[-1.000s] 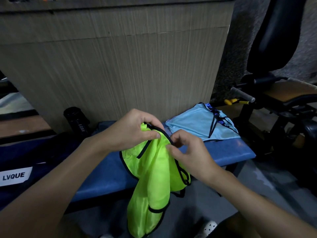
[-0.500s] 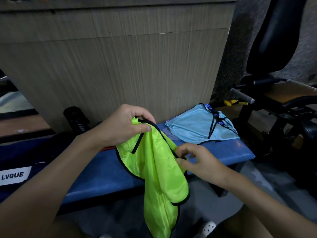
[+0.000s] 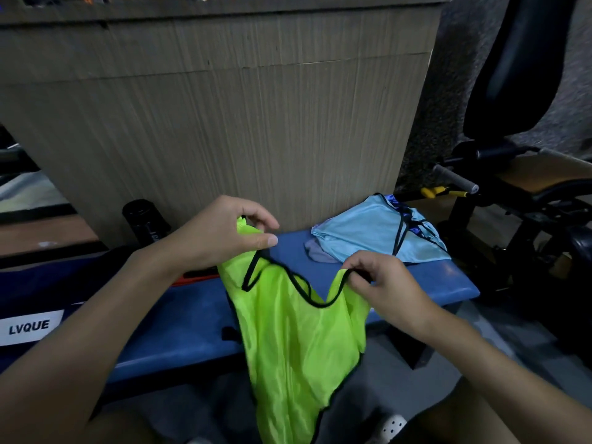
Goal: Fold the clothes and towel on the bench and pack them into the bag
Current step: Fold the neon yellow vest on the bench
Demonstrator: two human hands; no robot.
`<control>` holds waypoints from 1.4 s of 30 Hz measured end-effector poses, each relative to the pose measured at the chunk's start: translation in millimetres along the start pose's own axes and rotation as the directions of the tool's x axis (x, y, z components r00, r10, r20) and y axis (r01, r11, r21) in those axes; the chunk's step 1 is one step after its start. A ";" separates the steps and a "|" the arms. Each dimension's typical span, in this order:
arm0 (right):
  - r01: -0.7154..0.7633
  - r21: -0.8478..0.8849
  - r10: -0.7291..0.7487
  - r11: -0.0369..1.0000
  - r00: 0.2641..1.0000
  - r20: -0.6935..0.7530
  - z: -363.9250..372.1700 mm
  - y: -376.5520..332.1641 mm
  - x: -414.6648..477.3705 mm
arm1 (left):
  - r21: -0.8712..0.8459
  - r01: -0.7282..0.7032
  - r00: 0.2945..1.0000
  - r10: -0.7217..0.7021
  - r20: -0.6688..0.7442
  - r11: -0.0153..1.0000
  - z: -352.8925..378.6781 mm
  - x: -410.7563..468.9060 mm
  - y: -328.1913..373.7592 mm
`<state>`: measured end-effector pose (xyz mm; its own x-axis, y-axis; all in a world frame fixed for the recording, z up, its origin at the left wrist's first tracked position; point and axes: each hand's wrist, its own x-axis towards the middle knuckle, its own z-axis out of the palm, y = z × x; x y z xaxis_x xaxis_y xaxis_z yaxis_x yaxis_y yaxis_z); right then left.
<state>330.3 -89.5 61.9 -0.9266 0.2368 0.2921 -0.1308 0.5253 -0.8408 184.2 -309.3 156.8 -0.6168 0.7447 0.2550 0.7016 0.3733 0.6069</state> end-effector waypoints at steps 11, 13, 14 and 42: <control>-0.100 0.084 0.077 0.991 0.966 0.246 -25.2 -52.6 17.4 | -0.127 -0.100 0.994 0.093 -0.058 0.987 7.3 7.6 6.1; -0.134 0.093 0.104 0.987 0.957 0.270 -27.4 -56.7 20.4 | -0.161 -0.111 0.991 0.097 -0.093 0.981 9.8 7.9 4.4; -0.146 0.107 0.111 0.983 0.953 0.281 -28.0 -58.5 21.7 | -0.182 -0.111 0.990 0.094 -0.104 0.977 11.0 7.8 4.0; -0.056 0.482 -0.038 0.874 0.982 0.182 -13.3 -66.2 27.1 | -0.171 -0.120 0.985 0.096 -0.143 0.978 20.9 -4.4 16.2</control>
<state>318.5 -107.0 131.5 -0.9697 0.0636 0.2359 -0.2328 0.0519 -0.9711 205.7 -295.0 149.8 -0.5913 0.6901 0.4172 0.6993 0.1811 0.6915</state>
